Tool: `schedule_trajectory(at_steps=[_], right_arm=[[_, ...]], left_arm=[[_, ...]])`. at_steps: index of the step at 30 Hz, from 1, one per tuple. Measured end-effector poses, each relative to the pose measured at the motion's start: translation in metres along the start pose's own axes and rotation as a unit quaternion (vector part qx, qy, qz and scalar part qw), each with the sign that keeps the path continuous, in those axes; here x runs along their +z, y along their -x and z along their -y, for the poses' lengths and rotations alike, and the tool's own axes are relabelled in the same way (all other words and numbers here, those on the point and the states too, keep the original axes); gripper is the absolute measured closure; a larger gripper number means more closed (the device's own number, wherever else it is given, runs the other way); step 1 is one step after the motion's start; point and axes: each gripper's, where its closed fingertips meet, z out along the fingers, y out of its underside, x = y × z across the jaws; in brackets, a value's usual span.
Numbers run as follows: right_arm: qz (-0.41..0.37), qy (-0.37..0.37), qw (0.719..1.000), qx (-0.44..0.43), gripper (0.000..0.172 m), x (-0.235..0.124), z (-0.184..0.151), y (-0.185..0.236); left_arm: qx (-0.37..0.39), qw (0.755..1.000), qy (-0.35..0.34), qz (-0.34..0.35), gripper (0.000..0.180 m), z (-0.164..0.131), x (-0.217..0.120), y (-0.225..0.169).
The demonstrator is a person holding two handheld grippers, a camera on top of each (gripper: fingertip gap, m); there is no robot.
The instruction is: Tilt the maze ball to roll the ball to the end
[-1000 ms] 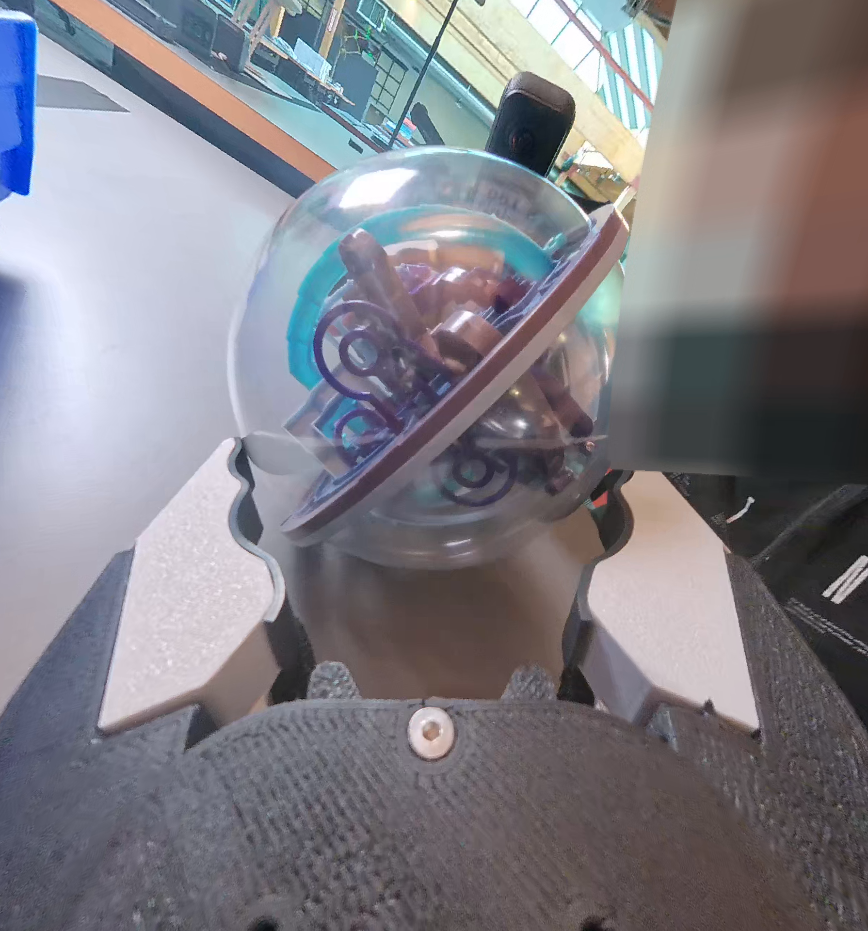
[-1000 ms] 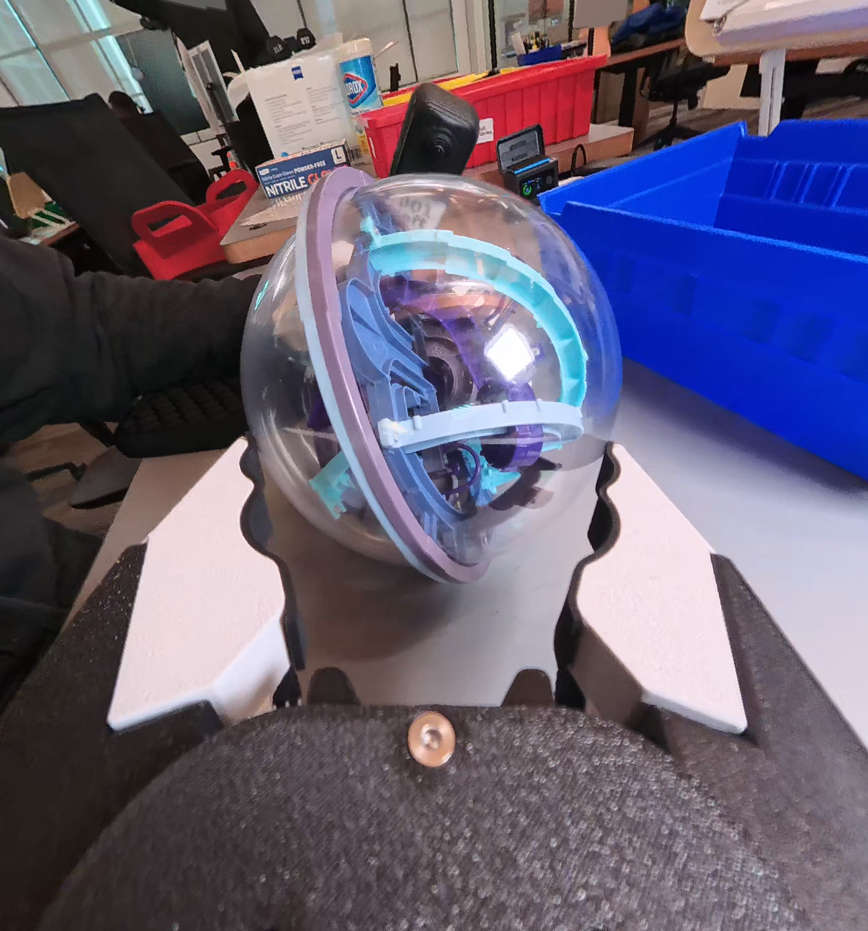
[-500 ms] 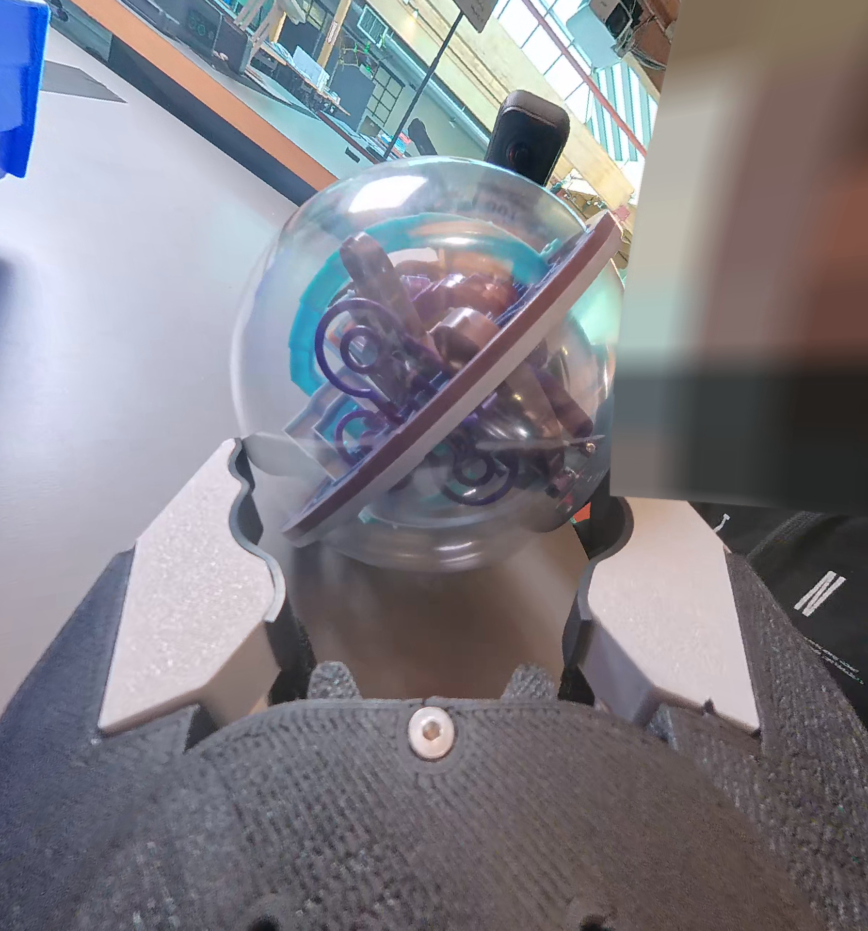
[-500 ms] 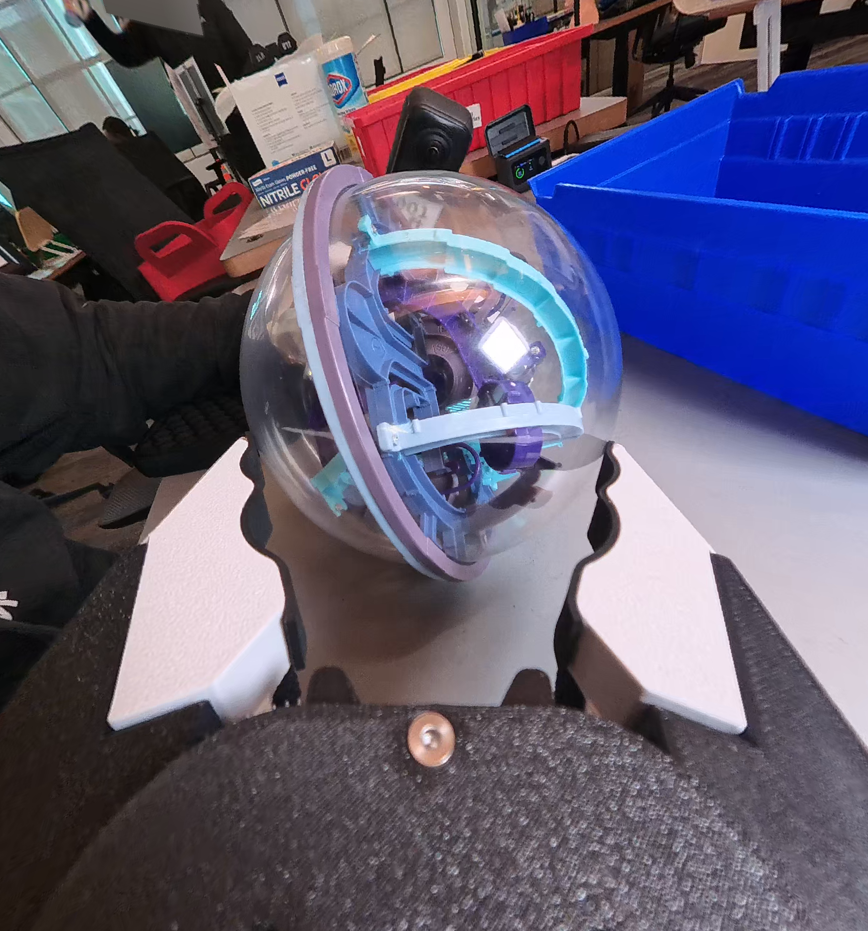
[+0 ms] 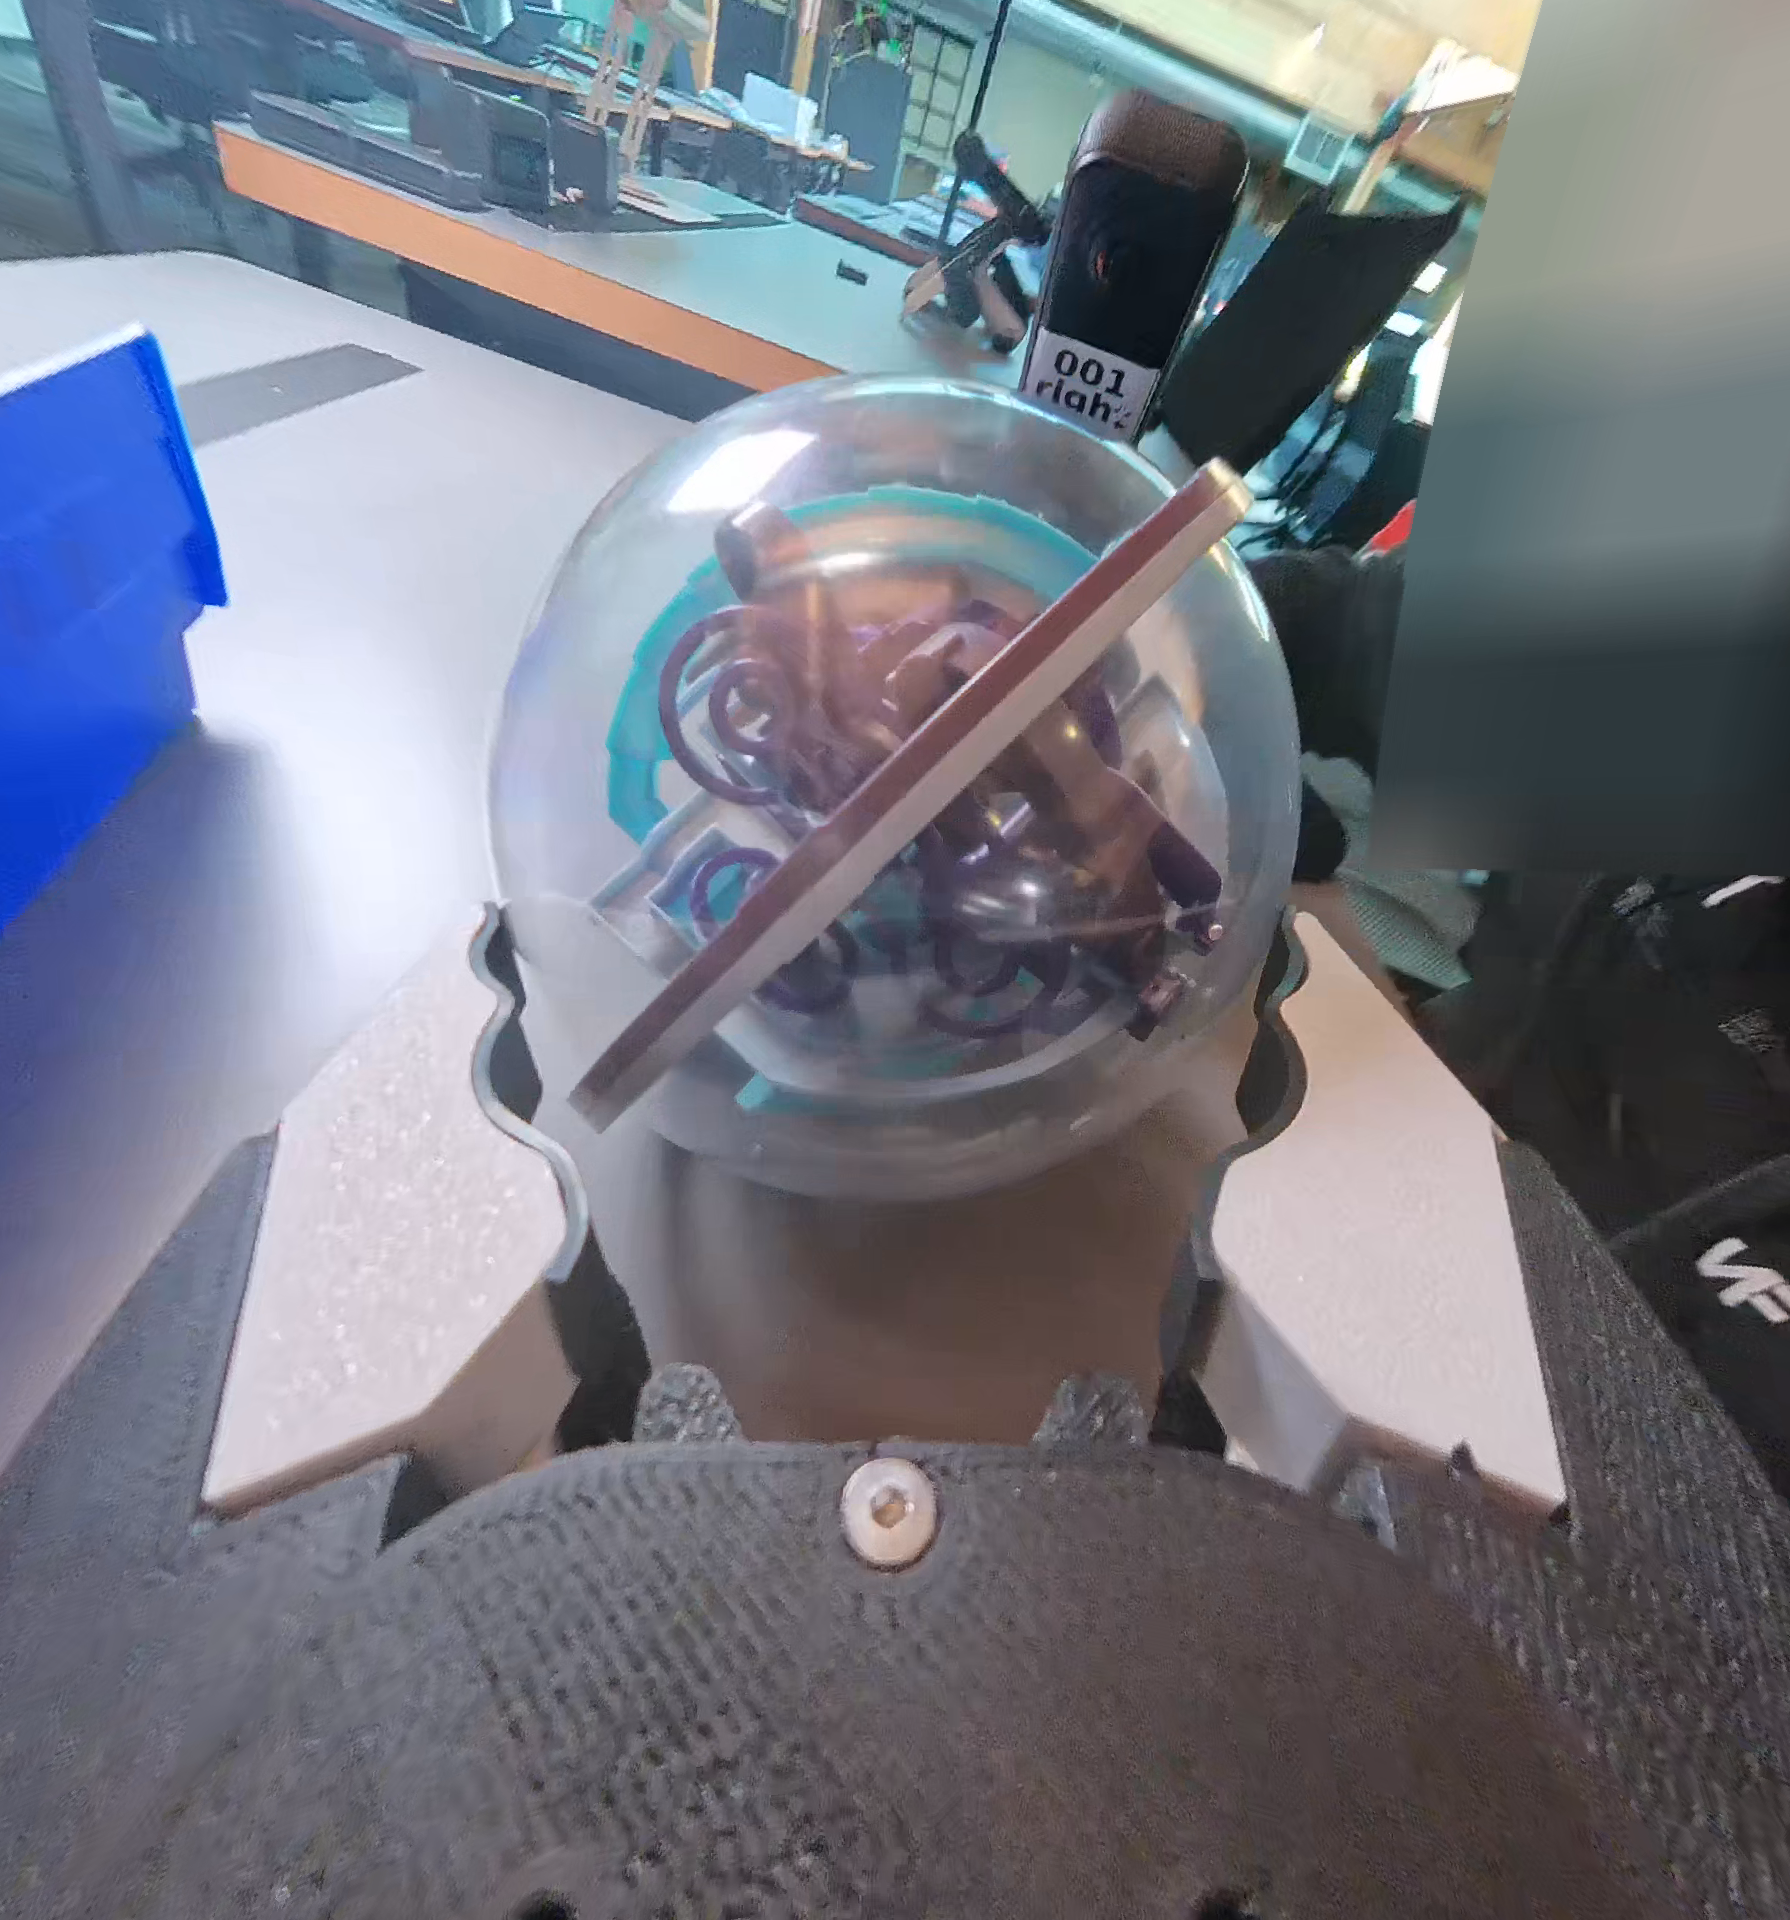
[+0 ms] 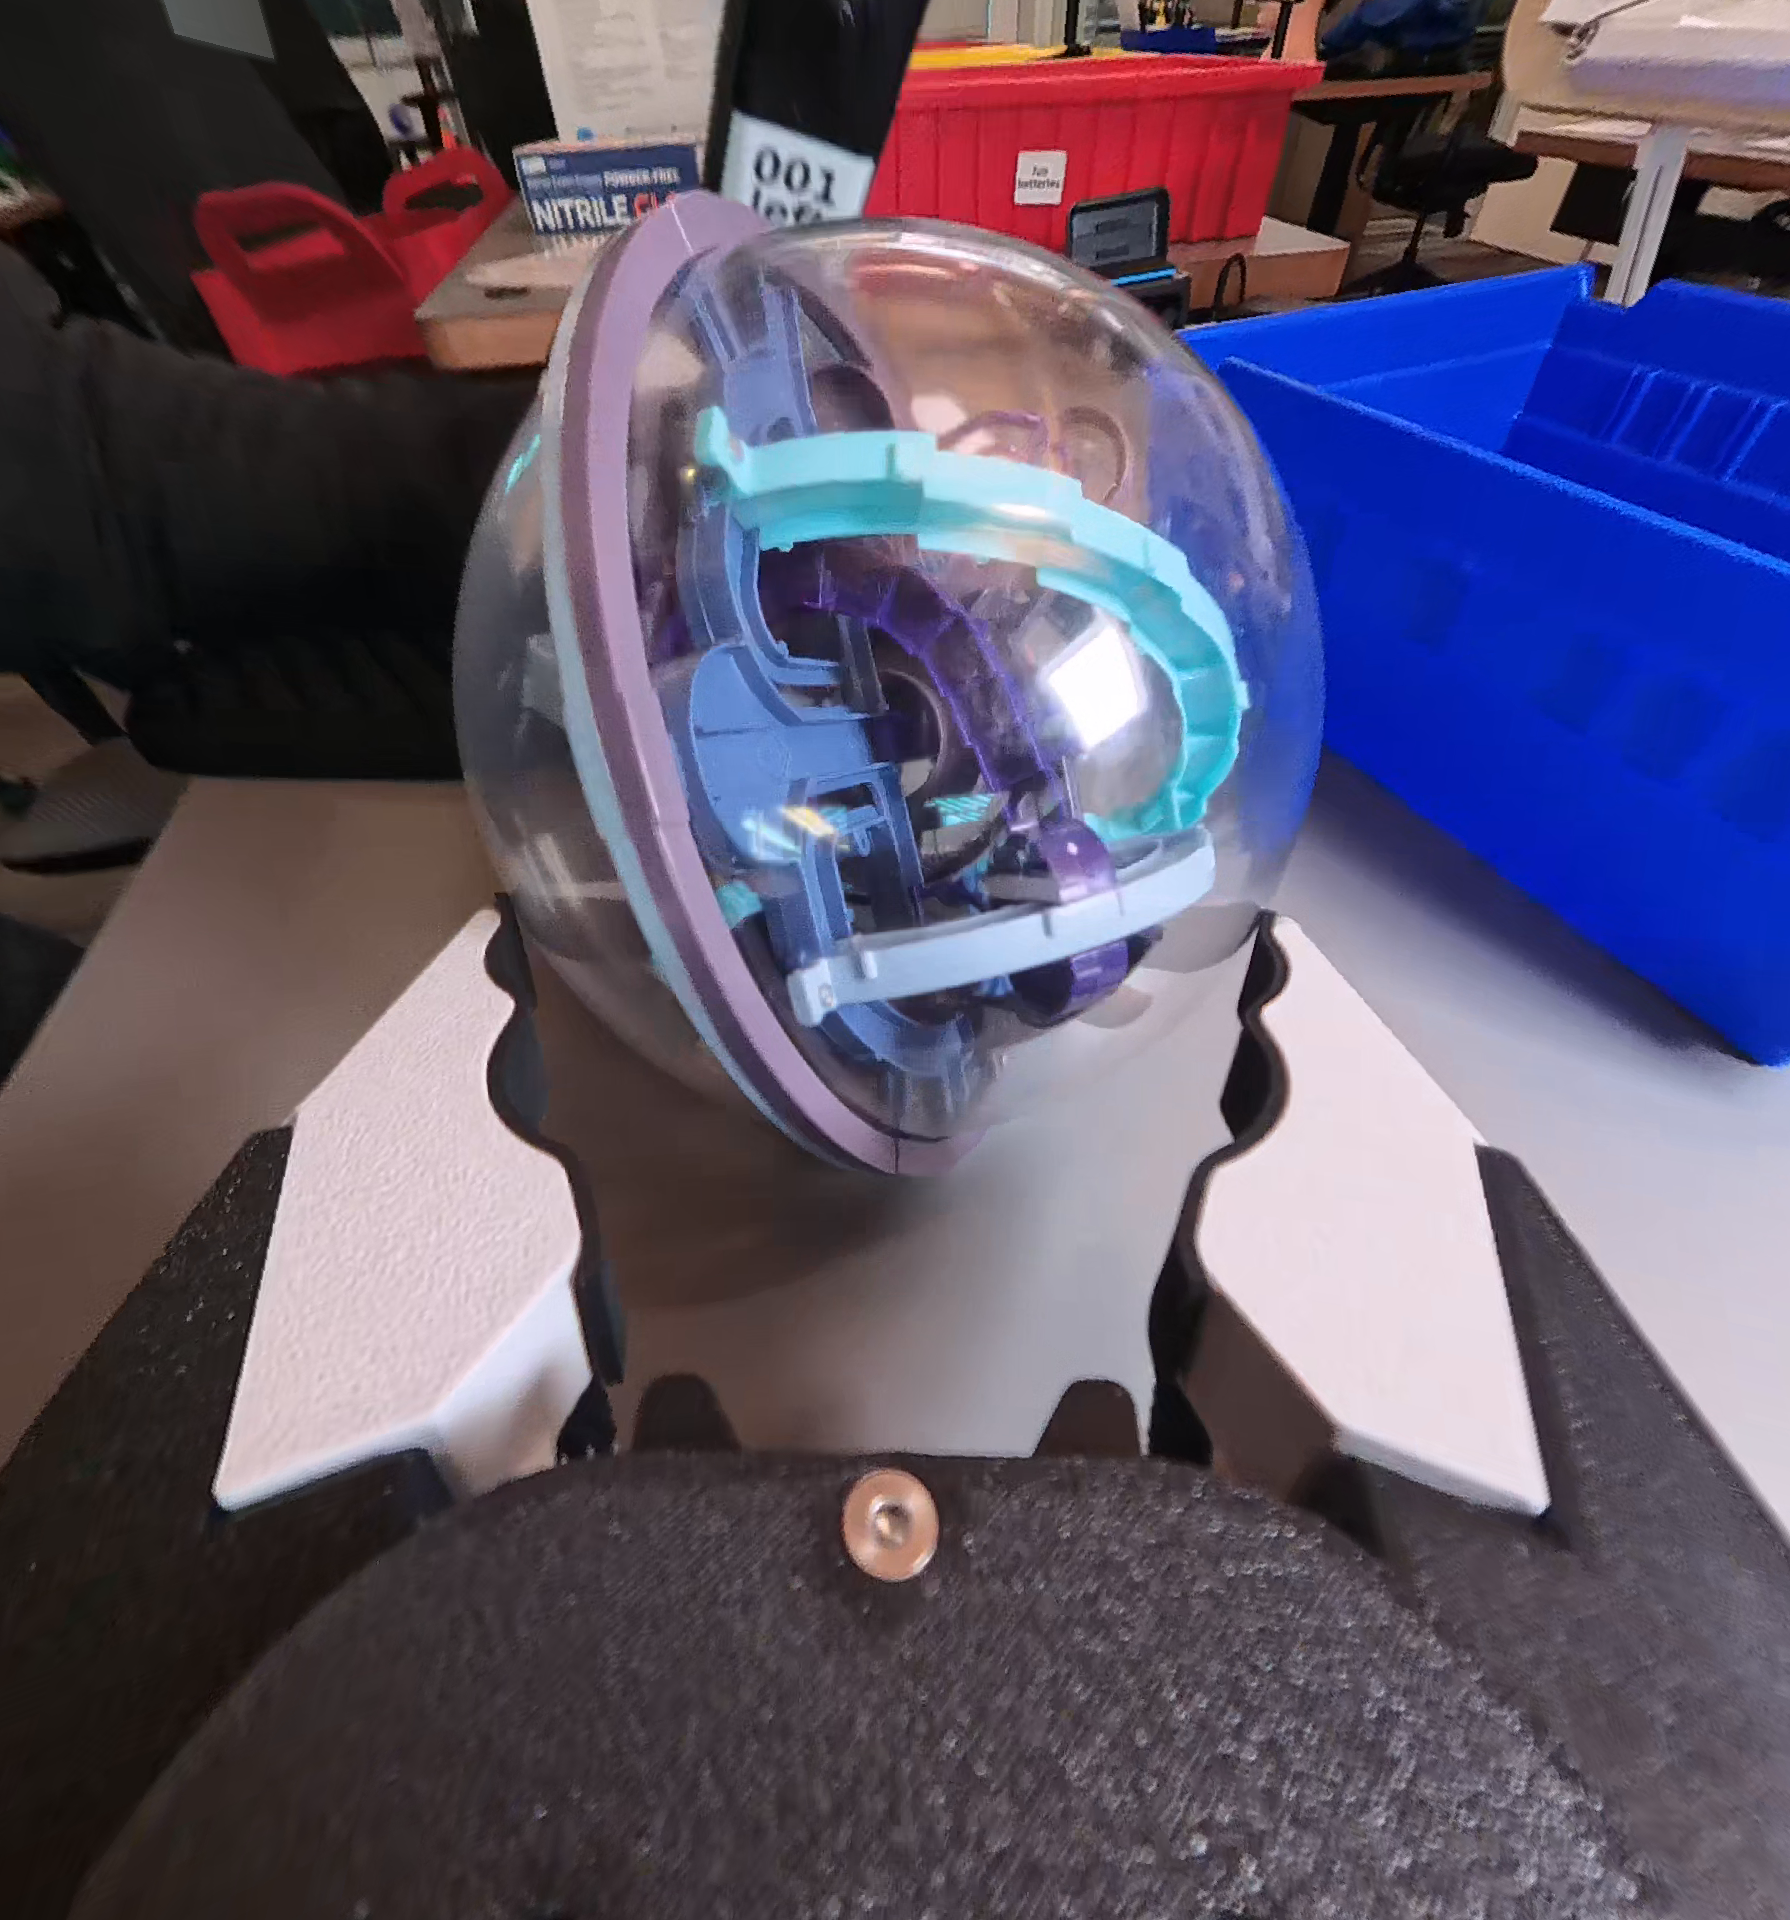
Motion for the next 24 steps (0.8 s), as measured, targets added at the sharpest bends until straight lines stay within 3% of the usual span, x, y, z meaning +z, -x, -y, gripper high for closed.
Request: schedule_trajectory(at_steps=[9, 24], right_arm=[[-0.001, 0.027, 0.997, -0.074, 0.037, 0.003, -0.013, 0.003], [-0.025, 0.081, 0.984, -0.155, 0.034, 0.005, -0.032, 0.005]], left_arm=[[0.094, 0.993, 0.019, 0.062, 0.043, 0.001, 0.002, -0.010], [0.217, 0.970, 0.029, 0.107, 0.044, 0.007, 0.011, -0.030]])
